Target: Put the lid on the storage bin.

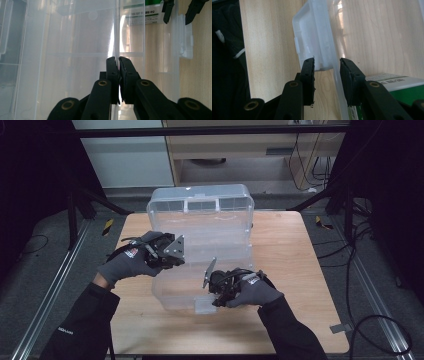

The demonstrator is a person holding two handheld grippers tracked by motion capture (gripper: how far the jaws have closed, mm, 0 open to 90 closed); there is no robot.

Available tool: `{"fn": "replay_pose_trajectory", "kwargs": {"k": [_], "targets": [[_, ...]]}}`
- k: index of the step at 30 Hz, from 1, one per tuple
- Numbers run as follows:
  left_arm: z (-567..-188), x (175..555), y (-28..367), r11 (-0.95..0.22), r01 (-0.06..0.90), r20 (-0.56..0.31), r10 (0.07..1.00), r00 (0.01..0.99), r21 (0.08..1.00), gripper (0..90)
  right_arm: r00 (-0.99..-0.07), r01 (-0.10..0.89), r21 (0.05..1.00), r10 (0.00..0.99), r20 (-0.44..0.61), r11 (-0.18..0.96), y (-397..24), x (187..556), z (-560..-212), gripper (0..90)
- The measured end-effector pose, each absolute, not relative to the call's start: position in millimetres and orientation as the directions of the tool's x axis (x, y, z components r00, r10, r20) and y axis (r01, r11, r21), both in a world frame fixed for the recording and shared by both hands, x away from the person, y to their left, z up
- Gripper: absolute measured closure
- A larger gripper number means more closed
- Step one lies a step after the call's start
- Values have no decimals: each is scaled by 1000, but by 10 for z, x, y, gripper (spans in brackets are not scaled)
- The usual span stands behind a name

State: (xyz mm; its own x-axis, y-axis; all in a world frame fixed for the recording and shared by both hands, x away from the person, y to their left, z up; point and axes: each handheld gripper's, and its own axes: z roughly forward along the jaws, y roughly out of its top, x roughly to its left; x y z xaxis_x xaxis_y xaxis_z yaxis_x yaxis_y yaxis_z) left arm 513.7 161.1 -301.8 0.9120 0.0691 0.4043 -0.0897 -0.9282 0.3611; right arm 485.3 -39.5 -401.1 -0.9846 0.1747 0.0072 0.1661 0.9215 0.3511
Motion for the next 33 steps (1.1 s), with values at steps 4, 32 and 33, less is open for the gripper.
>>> {"fn": "replay_pose_trajectory", "kwargs": {"k": [4, 32, 33], "targets": [[-3028, 5127, 1614, -926, -88, 403, 73, 912, 367, 859, -982, 170, 378, 188, -12, 910, -434, 4842, -3983, 651], [-3084, 5086, 1620, -917, -73, 344, 72, 936, 392, 850, -923, 312, 662, 383, 41, 682, -1147, 4763, -3730, 646], [-3083, 5074, 1625, -919, -57, 343, 87, 935, 389, 849, -920, 314, 674, 390, 42, 668, -1166, 4753, -3722, 657]]}}
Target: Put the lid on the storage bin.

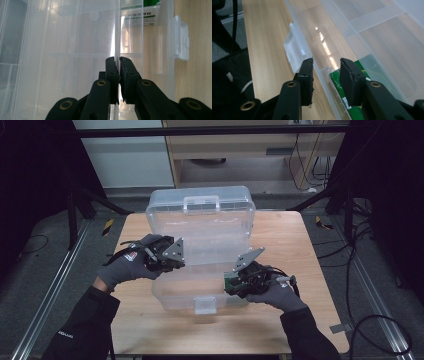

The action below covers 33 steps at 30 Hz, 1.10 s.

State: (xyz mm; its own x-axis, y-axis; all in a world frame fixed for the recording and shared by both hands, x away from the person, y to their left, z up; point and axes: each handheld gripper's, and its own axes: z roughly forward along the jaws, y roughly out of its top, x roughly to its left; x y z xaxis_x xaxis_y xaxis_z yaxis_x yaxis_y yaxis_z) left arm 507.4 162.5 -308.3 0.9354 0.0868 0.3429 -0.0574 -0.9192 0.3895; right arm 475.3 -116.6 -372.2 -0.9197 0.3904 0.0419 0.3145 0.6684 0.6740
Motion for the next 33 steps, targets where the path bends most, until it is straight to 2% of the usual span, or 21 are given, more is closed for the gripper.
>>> {"fn": "replay_pose_trajectory", "kwargs": {"k": [14, 20, 33], "targets": [[-3086, 5083, 1615, -918, -70, 342, 74, 937, 391, 845, -912, 296, 749, 410, 35, 594, -1355, 4709, -3593, 898], [-3087, 5082, 1612, -918, -68, 341, 76, 937, 391, 844, -899, 299, 797, 434, 51, 526, -1433, 4722, -3520, 900], [-3093, 5073, 1609, -917, -66, 344, 79, 936, 393, 840, -819, 291, 919, 566, 96, 265, -1667, 4861, -3259, 898]]}}
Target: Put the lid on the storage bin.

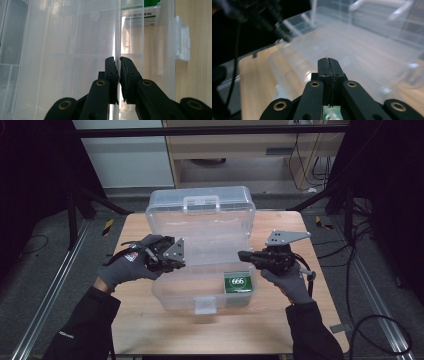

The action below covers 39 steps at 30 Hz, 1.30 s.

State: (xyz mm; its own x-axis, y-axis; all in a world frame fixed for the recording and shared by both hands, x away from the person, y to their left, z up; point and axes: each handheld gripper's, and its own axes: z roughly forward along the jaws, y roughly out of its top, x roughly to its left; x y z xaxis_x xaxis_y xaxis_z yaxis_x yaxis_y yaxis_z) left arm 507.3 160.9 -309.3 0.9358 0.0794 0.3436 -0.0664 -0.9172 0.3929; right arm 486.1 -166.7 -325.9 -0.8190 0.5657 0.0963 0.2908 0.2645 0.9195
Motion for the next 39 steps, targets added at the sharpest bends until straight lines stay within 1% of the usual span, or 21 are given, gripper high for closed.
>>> {"fn": "replay_pose_trajectory", "kwargs": {"k": [4, 7, 13, 19, 24, 25, 27, 39], "targets": [[-3096, 5071, 1610, -917, -72, 345, 73, 936, 391, 840, -780, 306, 926, 616, 111, 221, -1704, 4978, -3218, 894], [-3099, 5062, 1607, -919, -77, 347, 67, 935, 386, 840, -765, 319, 927, 631, 129, 198, -1723, 5058, -3203, 893], [-3111, 5051, 1614, -918, -83, 345, 61, 937, 388, 841, -719, 346, 921, 682, 138, 179, -1777, 5207, -3194, 900], [-3127, 5047, 1612, -913, -94, 337, 50, 940, 397, 841, -703, 362, 915, 697, 143, 178, -1804, 5274, -3195, 900], [-3139, 5026, 1625, -915, -78, 326, 60, 944, 395, 841, -683, 378, 913, 713, 160, 157, -1839, 5322, -3206, 900], [-3143, 5035, 1620, -911, -94, 329, 47, 943, 401, 841, -681, 381, 911, 715, 161, 158, -1843, 5328, -3211, 900], [-3155, 5028, 1621, -909, -96, 329, 47, 943, 405, 841, -680, 388, 908, 715, 166, 159, -1848, 5331, -3215, 900], [-3186, 4984, 1612, -910, -108, 333, 34, 942, 400, 841, -655, 391, 911, 736, 172, 135, -1916, 5332, -3202, 900]]}}
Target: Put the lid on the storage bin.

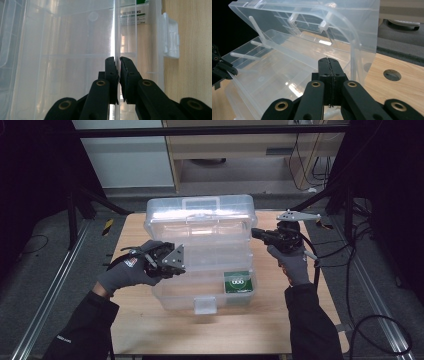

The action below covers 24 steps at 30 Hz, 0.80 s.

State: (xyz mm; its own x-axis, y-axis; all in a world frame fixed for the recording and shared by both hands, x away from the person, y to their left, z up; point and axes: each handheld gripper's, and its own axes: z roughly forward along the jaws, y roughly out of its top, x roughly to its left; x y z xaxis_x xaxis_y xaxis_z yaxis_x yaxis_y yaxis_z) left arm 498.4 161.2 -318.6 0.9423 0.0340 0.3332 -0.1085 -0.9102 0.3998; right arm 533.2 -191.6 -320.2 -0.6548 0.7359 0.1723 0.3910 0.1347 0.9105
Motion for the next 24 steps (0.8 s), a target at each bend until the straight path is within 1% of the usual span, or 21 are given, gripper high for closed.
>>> {"fn": "replay_pose_trajectory", "kwargs": {"k": [8, 17, 24], "targets": [[-3215, 4967, 1624, -907, -110, 323, 30, 946, 407, 839, -647, 392, 913, 739, 188, 111, -1955, 5324, -3204, 900], [-3216, 4960, 1605, -912, -118, 323, 17, 946, 394, 833, -657, 403, 907, 729, 193, 123, -1938, 5314, -3219, 900], [-3229, 4959, 1581, -900, -122, 328, 25, 944, 419, 812, -654, 421, 901, 723, 221, 105, -2010, 5293, -3310, 900]]}}
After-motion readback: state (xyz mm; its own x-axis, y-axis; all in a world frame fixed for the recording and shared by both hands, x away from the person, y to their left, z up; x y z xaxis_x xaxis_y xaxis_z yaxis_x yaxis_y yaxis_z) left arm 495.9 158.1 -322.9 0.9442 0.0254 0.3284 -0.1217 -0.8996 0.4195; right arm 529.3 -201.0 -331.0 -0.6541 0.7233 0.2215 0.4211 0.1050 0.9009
